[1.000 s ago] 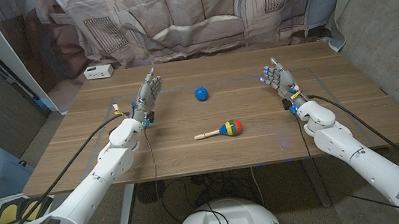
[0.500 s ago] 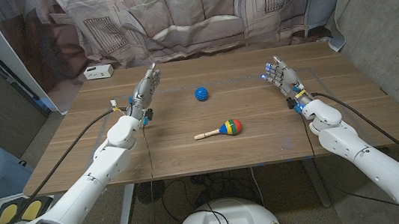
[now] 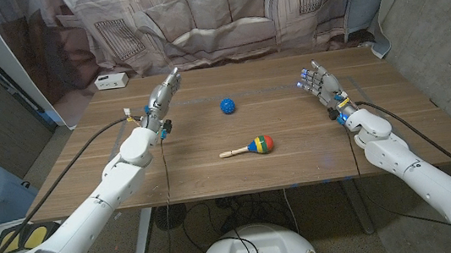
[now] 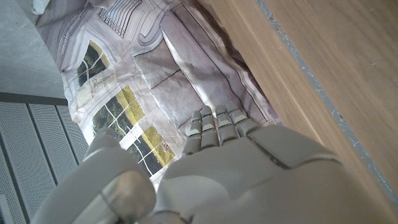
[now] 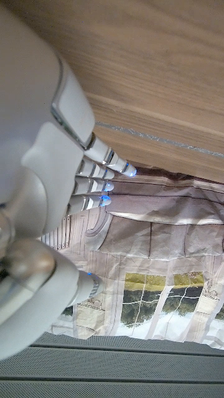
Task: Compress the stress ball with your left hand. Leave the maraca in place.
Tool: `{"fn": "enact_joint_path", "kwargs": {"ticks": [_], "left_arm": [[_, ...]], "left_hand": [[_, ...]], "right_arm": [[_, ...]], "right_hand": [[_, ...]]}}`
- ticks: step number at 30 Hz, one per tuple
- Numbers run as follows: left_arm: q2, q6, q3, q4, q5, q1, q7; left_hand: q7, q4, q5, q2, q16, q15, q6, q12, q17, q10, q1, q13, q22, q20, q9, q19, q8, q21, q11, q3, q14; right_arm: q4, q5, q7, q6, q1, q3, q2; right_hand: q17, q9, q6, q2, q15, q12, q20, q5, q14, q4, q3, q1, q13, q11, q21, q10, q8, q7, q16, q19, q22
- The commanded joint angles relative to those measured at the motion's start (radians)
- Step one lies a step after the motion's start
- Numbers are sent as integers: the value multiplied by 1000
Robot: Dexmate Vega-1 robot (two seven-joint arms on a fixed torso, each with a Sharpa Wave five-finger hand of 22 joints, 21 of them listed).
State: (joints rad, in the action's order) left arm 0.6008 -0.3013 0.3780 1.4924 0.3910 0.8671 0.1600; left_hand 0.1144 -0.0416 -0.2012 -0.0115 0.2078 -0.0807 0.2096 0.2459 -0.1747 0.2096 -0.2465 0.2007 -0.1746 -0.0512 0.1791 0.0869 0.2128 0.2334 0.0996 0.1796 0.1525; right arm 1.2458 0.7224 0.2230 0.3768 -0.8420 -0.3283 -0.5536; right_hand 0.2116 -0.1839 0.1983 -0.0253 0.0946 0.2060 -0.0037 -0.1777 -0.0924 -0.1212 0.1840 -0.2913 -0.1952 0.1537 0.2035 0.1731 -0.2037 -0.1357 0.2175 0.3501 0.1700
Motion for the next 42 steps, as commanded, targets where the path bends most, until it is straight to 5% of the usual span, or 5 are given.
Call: {"fn": "enact_joint_path", "kwargs": {"ticks": [1, 14, 42], "left_arm": [[4, -47, -12, 2, -68, -8, 38], [-10, -75, 23, -104, -146, -98, 21], [3, -64, 79, -80, -355, -156, 98]], "left_hand": [[-5, -11, 6, -2, 9, -1, 23, 8, -4, 22, -18, 2, -5, -3, 2, 23, 5, 5, 0, 4, 23], [-15, -21, 8, -8, 12, 4, 50, 14, -5, 52, -32, 2, -5, -8, 2, 56, 6, 9, -4, 10, 60], [-21, -35, 9, -20, 1, 12, 55, 7, -5, 51, -54, 2, -5, -10, 3, 56, -2, -1, -12, 21, 59]], "right_arm": [[54, 12, -31, 1, -39, 17, -6], [107, 10, -78, -5, -82, 32, -19], [107, -16, -121, 102, -118, 60, 5]], "right_hand": [[2, -6, 6, -7, 7, 0, 6, -6, -1, 0, 6, -1, -2, -2, -2, 7, 2, -10, 0, 4, 1], [2, -6, 14, -9, 7, 1, 10, -5, -7, 0, 5, 0, -2, -2, -3, 12, 0, -5, 1, 6, 1], [3, -5, 72, -26, -7, 14, 14, -4, -52, -7, 12, -16, -2, -14, 3, 62, -15, 16, 14, 39, 2]]}}
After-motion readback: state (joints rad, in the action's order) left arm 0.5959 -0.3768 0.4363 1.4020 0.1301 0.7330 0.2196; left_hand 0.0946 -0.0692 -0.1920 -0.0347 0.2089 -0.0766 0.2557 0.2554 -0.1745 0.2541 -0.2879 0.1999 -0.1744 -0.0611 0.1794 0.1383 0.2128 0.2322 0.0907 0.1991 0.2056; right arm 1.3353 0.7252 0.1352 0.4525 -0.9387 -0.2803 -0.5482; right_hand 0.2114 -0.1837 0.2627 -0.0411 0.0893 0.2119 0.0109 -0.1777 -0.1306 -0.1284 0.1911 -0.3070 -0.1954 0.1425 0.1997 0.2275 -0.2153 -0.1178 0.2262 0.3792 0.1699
